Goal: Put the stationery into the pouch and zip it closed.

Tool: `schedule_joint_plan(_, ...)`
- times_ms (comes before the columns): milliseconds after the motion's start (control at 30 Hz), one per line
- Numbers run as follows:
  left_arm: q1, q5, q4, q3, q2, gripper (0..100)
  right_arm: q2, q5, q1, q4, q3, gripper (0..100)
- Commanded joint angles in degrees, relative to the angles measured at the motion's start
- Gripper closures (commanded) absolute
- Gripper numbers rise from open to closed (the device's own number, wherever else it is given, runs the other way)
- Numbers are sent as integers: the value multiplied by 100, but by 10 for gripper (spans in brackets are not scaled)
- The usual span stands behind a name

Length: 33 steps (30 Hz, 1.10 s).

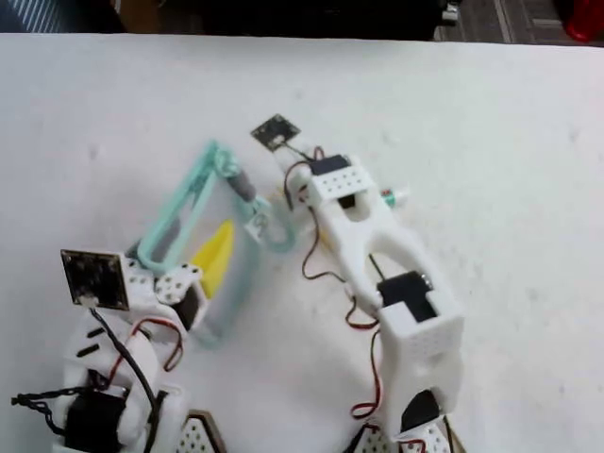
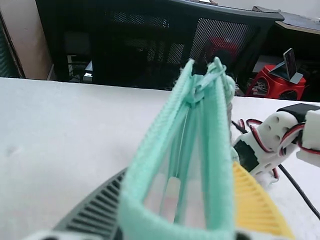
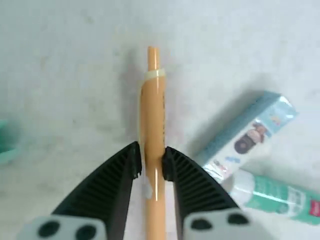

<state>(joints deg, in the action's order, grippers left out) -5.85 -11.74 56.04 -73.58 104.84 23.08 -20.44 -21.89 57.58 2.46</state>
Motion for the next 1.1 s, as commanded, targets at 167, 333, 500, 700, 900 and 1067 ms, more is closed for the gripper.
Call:
schedule_joint_plan(167, -92, -26, -123, 44, -40, 729, -1305, 457, 462, -75, 378, 981)
schedule_joint_plan(333, -92, -26, -123, 44, -40, 729, -2659, 826, 681, -752, 1538, 981)
schedule_joint_plan(500, -92, -26, -123, 44, -40, 729, -4224, 835, 637, -2185, 3393, 981)
schedule_joint_plan(700, -101, -26, -123, 35, -40, 729, -5930, 844, 646, -3380, 5011, 981)
schedule_joint_plan(900, -215, -26, -123, 35, -40, 728, -7125, 844, 637, -4004, 6004, 981)
schedule_joint_plan(1067, -822, 721, -123, -114, -40, 728, -7670, 1196, 655, -4268, 6435, 981)
